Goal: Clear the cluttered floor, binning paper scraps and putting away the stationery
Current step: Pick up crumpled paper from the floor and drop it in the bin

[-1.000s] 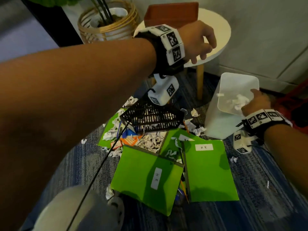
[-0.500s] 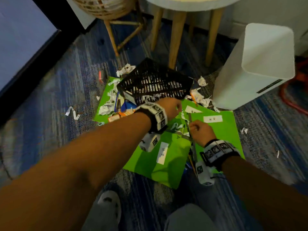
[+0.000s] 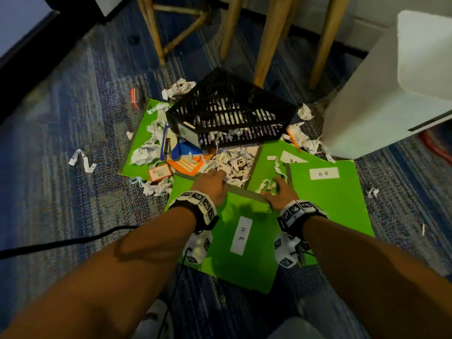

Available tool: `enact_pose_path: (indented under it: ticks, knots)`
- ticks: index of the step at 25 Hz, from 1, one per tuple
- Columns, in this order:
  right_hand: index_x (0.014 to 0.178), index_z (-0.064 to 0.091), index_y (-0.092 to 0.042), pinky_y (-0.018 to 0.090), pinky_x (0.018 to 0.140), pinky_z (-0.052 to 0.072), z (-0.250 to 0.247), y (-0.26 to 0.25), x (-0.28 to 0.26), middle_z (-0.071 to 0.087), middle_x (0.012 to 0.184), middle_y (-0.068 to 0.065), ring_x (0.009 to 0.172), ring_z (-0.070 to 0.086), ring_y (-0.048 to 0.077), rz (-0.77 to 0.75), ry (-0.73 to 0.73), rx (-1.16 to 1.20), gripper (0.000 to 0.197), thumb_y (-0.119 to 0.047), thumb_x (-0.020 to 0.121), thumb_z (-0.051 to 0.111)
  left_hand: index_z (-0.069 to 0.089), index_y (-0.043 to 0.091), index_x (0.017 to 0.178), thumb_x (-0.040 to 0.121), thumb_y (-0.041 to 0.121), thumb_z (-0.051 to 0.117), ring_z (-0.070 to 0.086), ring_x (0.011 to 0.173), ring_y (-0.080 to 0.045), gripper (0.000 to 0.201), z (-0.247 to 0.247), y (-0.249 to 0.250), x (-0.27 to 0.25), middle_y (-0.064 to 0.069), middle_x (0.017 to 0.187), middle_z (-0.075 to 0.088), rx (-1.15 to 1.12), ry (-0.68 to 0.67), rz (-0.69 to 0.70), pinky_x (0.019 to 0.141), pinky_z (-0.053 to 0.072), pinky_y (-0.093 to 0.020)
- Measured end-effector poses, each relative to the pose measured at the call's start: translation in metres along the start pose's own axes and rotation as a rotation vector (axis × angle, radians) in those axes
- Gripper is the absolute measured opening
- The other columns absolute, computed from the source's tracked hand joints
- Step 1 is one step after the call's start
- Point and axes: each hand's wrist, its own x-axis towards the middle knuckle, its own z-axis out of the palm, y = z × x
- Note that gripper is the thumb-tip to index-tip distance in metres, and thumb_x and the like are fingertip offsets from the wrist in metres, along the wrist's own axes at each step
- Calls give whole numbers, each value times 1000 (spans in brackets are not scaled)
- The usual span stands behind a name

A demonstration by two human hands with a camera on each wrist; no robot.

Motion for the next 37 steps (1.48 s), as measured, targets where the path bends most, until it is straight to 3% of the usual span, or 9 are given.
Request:
enact_pose_path:
  ticks: [3,6,10,13,17,23,26,30,37]
  knots:
    - [141,37,-32,41,96,49,22,-4,6,42,138,16,116,54,36,-23,-79,-79,83,-48,70,79,38,30,140,96,31,45,42,128,-36,44,-1,-14,0,-8,146,38,-21,7,-4,103,40,-48]
    - [124,59,-15,29,88,48,34,-9,5,57,128,11,108,58,25,-97,-120,-113,62,-38,71,82,31,37,144,100,33,38,29,138,-37,45,4,-12,5,-11,155,25,-6,-16,50,112,30,-48]
    - [106,67,-10,23,72,36,21,-17,-15,61,109,14,92,58,26,-195,112,-63,36,-29,77,77,7,47,148,101,28,35,11,143,-43,58,22,1,11,-10,160,2,76,-153,82,114,26,-54]
    - [95,67,-11,26,78,42,-3,-20,-42,51,105,8,90,53,21,-271,292,87,21,-18,77,77,6,43,149,96,32,45,15,139,-45,66,25,8,13,-12,156,13,175,-160,48,109,28,-59]
    - [98,62,-17,35,86,48,-27,-22,-67,42,106,2,95,54,25,-291,367,213,31,-2,74,76,33,32,138,91,28,56,26,132,-42,53,22,16,16,-13,146,26,244,-24,33,102,35,-58]
    - [125,53,-14,13,87,31,-51,-18,-82,45,116,8,97,39,7,-267,427,234,56,-9,75,79,50,17,120,96,18,44,56,103,-34,25,24,33,26,-11,119,58,306,20,207,82,45,-42]
    - [126,53,-10,11,89,30,-68,-14,-86,46,119,12,98,42,9,-248,467,276,54,-6,78,76,39,16,126,88,17,53,59,91,-36,40,7,42,23,-13,117,53,171,47,148,68,42,-38]
    - [114,60,-15,23,90,39,-111,-13,-92,49,113,9,100,50,19,-287,570,342,42,-11,76,78,46,21,119,89,34,52,58,98,-35,34,-58,74,7,-8,123,48,77,149,135,74,46,-40]
    - [99,60,-27,24,86,44,-255,-31,-103,48,106,2,89,50,9,-394,935,500,35,-17,72,80,59,17,90,76,11,64,55,84,-24,17,-185,194,-10,-5,95,49,-504,593,526,76,44,-36]
